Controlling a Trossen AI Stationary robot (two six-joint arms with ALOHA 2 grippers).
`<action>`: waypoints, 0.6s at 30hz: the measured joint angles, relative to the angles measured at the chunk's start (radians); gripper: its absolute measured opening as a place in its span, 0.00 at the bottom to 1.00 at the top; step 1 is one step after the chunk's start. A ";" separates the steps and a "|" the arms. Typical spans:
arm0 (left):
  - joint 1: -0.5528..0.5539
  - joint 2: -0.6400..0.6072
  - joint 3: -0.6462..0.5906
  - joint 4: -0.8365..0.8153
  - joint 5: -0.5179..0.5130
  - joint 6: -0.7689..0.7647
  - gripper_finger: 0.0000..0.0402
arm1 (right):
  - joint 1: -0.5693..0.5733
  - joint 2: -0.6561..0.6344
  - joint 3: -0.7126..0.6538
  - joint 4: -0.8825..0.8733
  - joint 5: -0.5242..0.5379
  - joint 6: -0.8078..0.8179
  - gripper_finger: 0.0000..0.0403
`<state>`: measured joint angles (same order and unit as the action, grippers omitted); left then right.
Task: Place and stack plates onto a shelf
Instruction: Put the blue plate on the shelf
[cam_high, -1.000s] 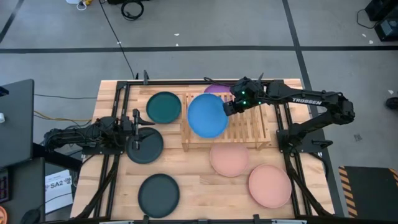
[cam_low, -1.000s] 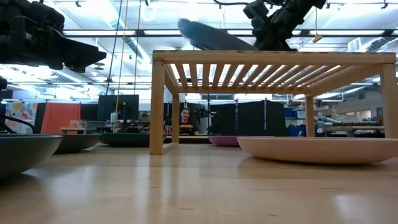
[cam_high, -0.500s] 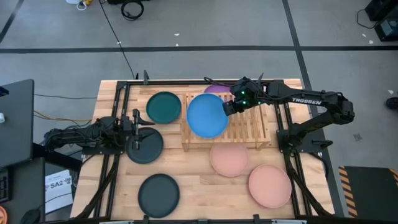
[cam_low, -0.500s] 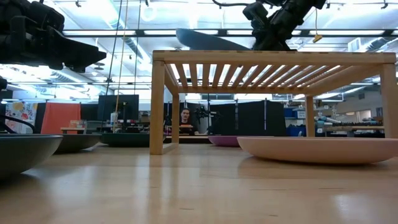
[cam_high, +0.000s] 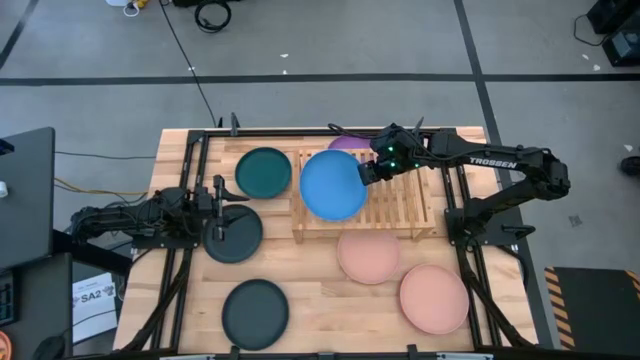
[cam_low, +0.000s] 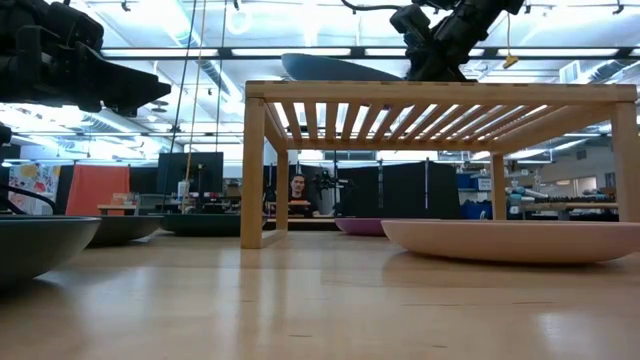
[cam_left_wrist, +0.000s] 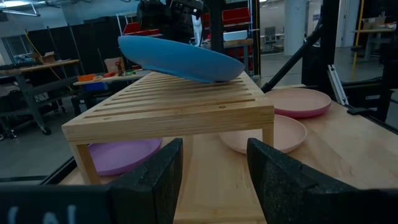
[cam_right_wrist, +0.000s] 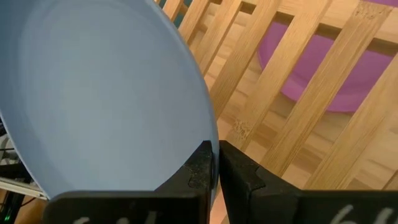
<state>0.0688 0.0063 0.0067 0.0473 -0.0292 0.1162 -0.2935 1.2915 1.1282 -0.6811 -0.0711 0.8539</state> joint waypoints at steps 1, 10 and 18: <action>0.000 0.000 0.000 0.000 0.000 0.000 0.46 | 0.000 0.000 0.000 0.000 0.000 0.000 0.08; 0.000 0.000 0.000 0.000 0.000 0.000 0.46 | 0.000 0.000 0.000 0.000 -0.006 -0.017 0.16; 0.000 0.000 0.000 0.000 0.000 0.000 0.46 | 0.000 0.000 0.000 0.000 -0.004 -0.020 0.25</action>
<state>0.0686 0.0063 0.0066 0.0474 -0.0292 0.1162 -0.2935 1.2915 1.1282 -0.6815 -0.0748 0.8341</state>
